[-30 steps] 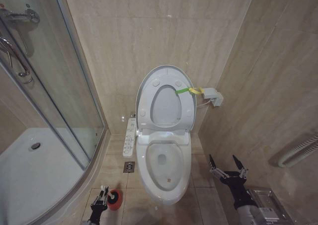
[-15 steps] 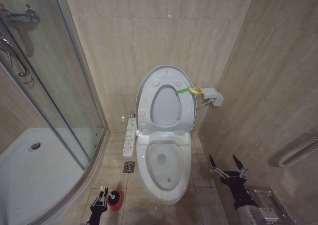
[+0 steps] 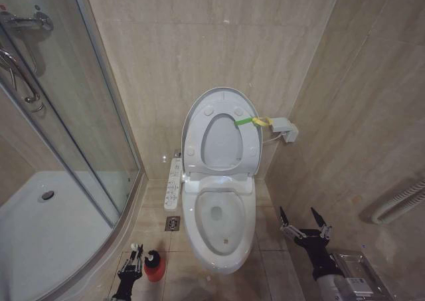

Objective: Open the toilet lid, clean the toilet bowl with a toilet brush, close the toilet lid, and flush.

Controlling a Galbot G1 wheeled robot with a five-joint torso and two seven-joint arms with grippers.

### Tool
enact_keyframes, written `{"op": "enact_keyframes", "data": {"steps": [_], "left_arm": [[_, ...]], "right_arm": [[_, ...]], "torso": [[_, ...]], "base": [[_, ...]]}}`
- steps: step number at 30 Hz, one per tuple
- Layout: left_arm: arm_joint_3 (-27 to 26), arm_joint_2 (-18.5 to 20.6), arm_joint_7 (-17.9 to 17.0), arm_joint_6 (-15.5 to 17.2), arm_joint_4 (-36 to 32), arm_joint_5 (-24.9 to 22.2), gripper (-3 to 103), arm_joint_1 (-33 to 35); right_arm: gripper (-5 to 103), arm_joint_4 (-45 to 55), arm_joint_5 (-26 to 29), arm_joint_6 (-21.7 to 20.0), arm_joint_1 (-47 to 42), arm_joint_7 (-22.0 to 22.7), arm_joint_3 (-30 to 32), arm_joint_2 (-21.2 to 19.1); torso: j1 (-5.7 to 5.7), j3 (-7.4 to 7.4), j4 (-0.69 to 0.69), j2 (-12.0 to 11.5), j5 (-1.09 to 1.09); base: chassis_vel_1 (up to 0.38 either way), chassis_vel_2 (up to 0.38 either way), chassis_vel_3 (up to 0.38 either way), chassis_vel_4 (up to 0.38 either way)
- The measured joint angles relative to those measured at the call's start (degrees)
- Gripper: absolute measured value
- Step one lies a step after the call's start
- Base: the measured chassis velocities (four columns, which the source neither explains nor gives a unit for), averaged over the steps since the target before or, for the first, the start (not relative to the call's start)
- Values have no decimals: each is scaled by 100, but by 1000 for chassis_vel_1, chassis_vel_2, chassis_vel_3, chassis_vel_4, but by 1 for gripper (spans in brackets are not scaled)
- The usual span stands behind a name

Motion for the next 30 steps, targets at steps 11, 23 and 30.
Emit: {"op": "enact_keyframes", "data": {"steps": [11,23,30], "left_arm": [[168,-115,-462,450,-1381,-55,16,542],[498,-223,-751,799,-2537,157,16,1349],[548,-215,-800,881,-3126,261,16,1689]], "right_arm": [[100,0,0,0,0,0,0,0],[100,0,0,0,0,0,0,0],[100,0,0,0,0,0,0,0]], "torso": [[0,0,0,0,0],[0,0,0,0,0],[0,0,0,0,0]], "base": [[0,0,0,0],[0,0,0,0],[0,0,0,0]]}}
